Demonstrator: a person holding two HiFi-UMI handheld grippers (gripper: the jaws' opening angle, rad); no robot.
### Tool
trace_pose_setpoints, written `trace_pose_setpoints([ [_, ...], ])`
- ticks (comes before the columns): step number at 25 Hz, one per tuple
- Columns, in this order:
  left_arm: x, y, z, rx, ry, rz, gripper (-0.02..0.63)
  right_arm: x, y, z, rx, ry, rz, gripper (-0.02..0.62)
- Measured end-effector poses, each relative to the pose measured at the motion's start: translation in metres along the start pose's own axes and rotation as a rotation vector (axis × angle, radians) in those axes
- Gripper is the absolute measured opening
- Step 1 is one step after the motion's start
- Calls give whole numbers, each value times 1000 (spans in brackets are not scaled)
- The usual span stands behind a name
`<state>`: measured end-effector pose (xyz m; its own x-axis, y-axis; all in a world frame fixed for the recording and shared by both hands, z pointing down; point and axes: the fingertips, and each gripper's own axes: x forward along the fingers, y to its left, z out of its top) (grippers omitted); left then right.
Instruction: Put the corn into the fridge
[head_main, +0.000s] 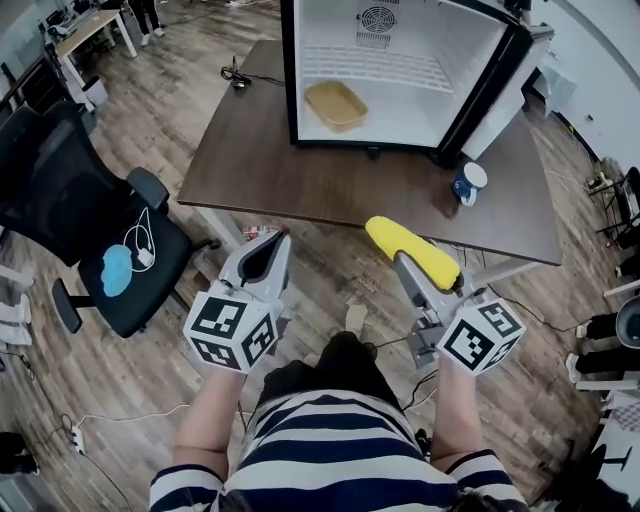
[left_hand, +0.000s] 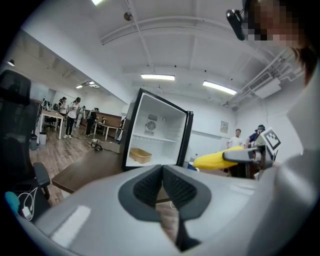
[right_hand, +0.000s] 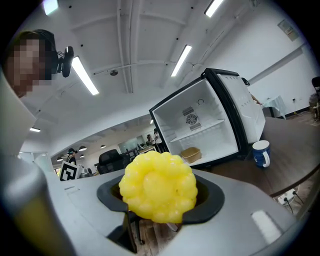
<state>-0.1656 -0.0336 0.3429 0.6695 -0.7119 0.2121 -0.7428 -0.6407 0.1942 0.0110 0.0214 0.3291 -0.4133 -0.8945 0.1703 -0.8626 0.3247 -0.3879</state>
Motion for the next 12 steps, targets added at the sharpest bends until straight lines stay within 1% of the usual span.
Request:
trace_pose_setpoints([
  [6, 28, 21, 16, 15, -32, 54, 0, 40, -22, 25, -29, -14, 42, 252],
  [12, 76, 32, 36, 19, -43, 84, 0, 78, -53, 62, -57, -24, 81, 252],
])
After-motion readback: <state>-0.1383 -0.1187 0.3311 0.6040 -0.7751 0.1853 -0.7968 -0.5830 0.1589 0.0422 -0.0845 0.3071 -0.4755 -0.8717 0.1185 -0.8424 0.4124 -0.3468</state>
